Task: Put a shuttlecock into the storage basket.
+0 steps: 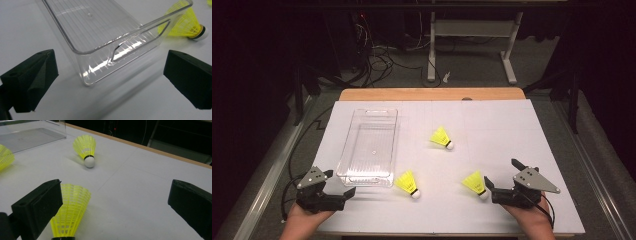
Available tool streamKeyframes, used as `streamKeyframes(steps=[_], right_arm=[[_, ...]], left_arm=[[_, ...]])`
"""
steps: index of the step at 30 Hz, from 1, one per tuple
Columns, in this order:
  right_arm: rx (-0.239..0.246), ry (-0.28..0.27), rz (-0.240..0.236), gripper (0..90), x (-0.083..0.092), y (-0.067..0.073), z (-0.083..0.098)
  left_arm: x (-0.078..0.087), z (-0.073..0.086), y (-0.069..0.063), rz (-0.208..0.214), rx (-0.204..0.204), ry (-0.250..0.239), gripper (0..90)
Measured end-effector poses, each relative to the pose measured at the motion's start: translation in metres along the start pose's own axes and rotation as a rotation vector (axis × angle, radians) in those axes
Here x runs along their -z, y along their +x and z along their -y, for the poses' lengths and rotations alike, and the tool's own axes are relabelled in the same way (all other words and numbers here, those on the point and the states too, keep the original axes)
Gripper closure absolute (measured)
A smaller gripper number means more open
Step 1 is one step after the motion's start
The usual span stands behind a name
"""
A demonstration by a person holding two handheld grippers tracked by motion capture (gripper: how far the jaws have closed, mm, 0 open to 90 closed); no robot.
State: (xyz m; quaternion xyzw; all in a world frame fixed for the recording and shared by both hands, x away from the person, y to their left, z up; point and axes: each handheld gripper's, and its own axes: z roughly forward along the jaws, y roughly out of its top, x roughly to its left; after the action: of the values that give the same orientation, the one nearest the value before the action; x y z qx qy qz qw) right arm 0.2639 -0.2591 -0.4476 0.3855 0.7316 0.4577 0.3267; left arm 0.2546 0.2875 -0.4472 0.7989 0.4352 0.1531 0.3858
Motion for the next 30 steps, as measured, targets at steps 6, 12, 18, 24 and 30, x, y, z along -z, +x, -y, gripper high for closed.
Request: streamKeyframes(steps=[6, 12, 18, 24, 30], right_arm=[[-0.012, 0.006, -0.007, 0.1, 0.000, 0.000, 0.000], [-0.016, 0.016, -0.009, 0.1, -0.001, 0.000, 0.002], [-0.017, 0.030, -0.001, 0.1, -0.003, 0.000, 0.004], [-0.039, 0.051, 0.009, 0.1, -0.006, 0.001, 0.008], [-0.015, 0.078, -0.014, 0.1, -0.005, 0.006, 0.013]], left_arm=[[-0.006, 0.002, 0.002, 0.010, 0.027, 0.062, 0.6], [-0.013, 0.003, 0.002, 0.014, 0.030, 0.135, 0.7], [-0.018, 0.004, 0.000, 0.020, 0.022, 0.194, 0.7], [-0.019, 0.004, 0.000, 0.020, 0.028, 0.208, 0.7], [-0.019, 0.003, 0.000, 0.019, 0.037, 0.223, 0.7]])
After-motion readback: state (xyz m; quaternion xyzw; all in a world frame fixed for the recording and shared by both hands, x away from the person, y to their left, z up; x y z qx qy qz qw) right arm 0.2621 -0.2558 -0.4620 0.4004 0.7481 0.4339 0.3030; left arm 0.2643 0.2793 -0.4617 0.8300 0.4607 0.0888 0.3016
